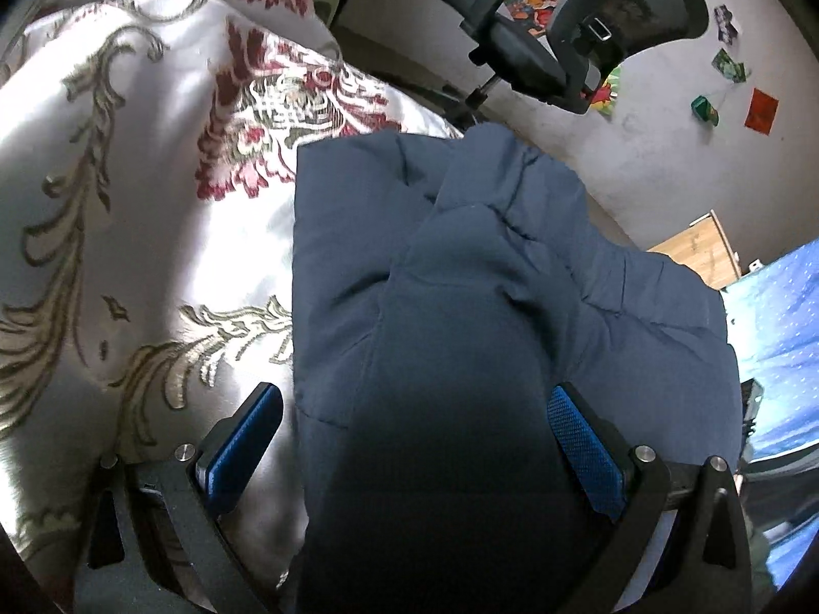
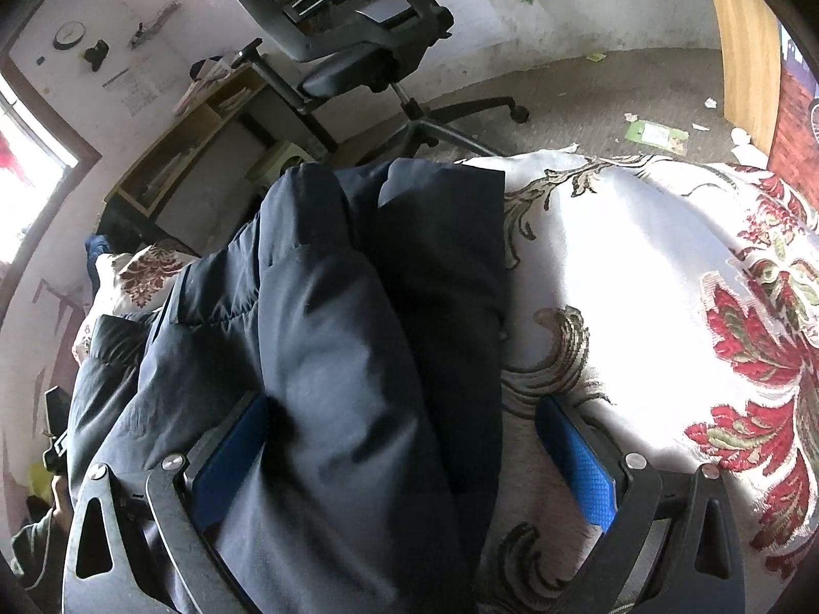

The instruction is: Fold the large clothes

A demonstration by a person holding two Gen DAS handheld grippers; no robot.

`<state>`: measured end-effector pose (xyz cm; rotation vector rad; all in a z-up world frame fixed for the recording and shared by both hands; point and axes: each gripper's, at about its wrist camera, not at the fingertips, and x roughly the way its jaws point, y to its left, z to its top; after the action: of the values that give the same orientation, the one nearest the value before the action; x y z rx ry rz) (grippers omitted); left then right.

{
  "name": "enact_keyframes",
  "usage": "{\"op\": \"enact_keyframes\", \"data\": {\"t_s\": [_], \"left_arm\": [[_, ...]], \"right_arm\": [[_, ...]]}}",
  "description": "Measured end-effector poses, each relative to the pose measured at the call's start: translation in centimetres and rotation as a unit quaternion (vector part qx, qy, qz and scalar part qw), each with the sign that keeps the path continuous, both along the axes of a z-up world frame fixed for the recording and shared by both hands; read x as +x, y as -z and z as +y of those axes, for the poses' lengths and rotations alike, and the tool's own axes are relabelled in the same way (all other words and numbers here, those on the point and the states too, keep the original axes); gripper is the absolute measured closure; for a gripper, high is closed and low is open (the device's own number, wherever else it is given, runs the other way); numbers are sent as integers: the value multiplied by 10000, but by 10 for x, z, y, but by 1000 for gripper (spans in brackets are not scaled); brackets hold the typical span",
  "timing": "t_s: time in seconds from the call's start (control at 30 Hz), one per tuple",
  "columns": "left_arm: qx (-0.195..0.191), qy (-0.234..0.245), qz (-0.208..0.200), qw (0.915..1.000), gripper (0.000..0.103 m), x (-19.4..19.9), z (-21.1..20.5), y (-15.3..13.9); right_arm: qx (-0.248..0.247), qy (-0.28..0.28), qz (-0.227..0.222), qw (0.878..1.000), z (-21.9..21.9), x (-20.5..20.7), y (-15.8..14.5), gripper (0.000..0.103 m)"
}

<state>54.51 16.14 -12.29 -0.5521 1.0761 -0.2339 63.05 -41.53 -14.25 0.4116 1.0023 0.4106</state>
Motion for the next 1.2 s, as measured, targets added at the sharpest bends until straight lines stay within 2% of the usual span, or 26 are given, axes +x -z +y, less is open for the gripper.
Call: {"op": "enact_keyframes", "data": {"t_s": [0.17, 0.33, 0.37, 0.47, 0.63, 0.8, 0.9, 1.0, 1.1, 1.2], "left_arm": [[-570, 33, 201, 9982, 1, 2, 15, 8], [-426, 112, 0, 9990, 6, -3, 18, -3], [-387, 139, -45, 9991, 9, -4, 17, -5], [-399, 191, -136, 9989, 24, -10, 16, -10], [-327, 177, -229, 9990, 38, -21, 9, -12], [23, 159, -497, 9986, 67, -31, -8, -25], [277, 109, -626, 9976, 78, -36, -21, -35], [353, -6, -805, 9961, 85, -50, -30, -48], [348, -62, -985, 9945, 88, -59, -42, -63], [330, 90, -1229, 9918, 89, -68, -59, -84]], "right_arm": [[62, -37, 88, 9999, 0, 3, 1, 0], [34, -75, 87, 9999, 4, 1, -1, 0], [33, -83, 59, 9999, 6, 0, -2, 3], [248, -142, 46, 9996, 10, -3, -2, 26], [419, -161, 122, 9989, 11, -7, -3, 43], [219, -127, -82, 9996, 17, -15, -14, 61], [39, -106, -252, 9996, 22, -23, -25, 74], [-101, -82, -466, 9988, 27, -32, -42, 83], [-33, -63, -737, 9973, 27, -42, -63, 88], [-106, -94, -1042, 9945, 27, -53, -90, 89]]}}
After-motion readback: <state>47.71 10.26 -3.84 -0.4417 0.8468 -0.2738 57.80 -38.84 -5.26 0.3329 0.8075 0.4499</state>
